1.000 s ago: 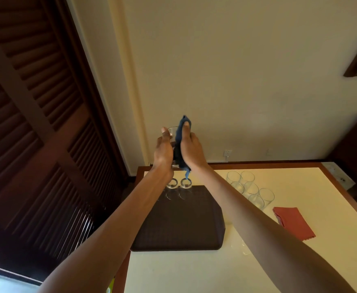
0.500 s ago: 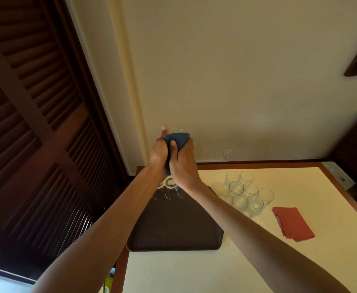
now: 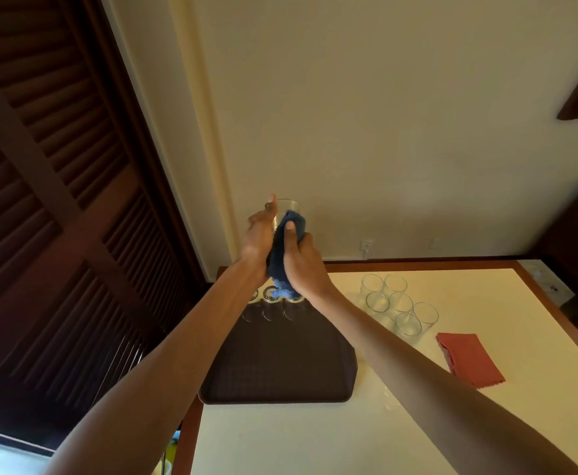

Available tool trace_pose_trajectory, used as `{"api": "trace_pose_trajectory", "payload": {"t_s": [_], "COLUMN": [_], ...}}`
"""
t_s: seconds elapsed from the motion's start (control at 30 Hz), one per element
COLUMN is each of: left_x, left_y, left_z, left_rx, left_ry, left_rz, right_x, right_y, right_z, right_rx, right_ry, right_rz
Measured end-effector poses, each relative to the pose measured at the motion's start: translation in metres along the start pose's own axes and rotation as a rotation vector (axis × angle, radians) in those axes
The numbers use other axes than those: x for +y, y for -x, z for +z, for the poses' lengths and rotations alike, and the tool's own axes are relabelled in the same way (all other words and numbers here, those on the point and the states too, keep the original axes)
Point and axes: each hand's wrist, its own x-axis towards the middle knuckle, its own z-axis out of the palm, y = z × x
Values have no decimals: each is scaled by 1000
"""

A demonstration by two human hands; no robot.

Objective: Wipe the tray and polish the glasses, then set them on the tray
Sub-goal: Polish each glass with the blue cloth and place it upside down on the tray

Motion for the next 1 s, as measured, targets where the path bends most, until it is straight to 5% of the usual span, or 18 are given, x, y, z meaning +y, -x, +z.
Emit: {"api": "trace_pose_trajectory", "payload": {"t_s": [0.17, 0.5, 0.77, 1.0], "left_x": [-13, -25, -27, -29], "left_y": [3, 11, 2, 2], "left_z": [4, 14, 21, 34], "left_rx": [-85, 2, -31, 18], "left_ry": [106, 86, 141, 79], "left_rz": [-42, -116, -60, -82], "right_x": [-4, 16, 15, 9], "right_y": [-3, -3, -10, -37], "right_z": [-4, -11, -10, -29], "right_rx": [120, -24, 163, 66], "right_ry": [-84, -28, 20, -47], "right_rz": [-251, 162, -257, 79]}}
